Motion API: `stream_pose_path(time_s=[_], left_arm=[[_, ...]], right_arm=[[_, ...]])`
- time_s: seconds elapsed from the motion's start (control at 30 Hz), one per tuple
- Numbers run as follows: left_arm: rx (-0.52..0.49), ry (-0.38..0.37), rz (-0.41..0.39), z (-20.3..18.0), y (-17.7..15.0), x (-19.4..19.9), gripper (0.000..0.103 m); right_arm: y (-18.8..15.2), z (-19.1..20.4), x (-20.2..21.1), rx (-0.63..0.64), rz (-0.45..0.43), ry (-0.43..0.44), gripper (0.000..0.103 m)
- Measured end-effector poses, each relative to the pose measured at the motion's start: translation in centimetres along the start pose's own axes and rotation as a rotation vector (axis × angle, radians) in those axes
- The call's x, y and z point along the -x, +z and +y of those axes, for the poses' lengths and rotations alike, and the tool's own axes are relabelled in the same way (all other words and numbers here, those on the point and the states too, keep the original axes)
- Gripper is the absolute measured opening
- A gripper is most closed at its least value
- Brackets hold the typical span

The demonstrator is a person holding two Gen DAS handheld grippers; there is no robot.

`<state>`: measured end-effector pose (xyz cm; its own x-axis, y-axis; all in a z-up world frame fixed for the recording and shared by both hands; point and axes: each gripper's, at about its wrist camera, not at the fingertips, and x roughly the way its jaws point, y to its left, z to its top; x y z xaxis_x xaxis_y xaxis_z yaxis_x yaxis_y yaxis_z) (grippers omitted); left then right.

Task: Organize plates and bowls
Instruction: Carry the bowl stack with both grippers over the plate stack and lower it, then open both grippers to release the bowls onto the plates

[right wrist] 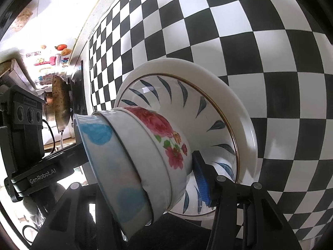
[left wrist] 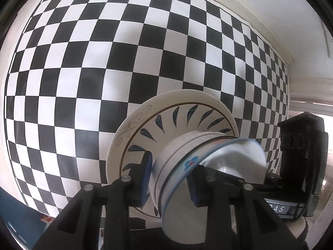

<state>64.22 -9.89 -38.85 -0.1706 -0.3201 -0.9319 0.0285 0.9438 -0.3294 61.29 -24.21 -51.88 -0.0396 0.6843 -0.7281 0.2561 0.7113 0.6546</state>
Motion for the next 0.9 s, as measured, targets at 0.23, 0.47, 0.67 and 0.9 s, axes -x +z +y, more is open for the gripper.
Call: stream_pose_path(time_s=[0.23, 0.47, 0.67, 0.9], left_arm=[[-0.004, 0.059, -0.034, -0.1, -1.0, 0.9, 0.029], [-0.015, 0.155, -0.118, -0.6, -2.8, 2.9, 0.029], [-0.055, 0.179, -0.221, -1.5, -4.7, 6.3, 0.035], [-0.084, 0.251, -0.403, -2.4, -7.0, 11.4, 0.091]], right_arm=[[-0.3, 1.2, 0.6, 0.041, -0.006, -0.081, 0.052], [-2.0, 4.1, 4.1, 0.158, -0.109, -0.235, 0.053], [-4.1, 6.9, 8.2, 0.244, -0.237, -0.379, 0.081], [-7.4, 10.0, 12.3, 0.301, -0.381, -0.551, 0.096]])
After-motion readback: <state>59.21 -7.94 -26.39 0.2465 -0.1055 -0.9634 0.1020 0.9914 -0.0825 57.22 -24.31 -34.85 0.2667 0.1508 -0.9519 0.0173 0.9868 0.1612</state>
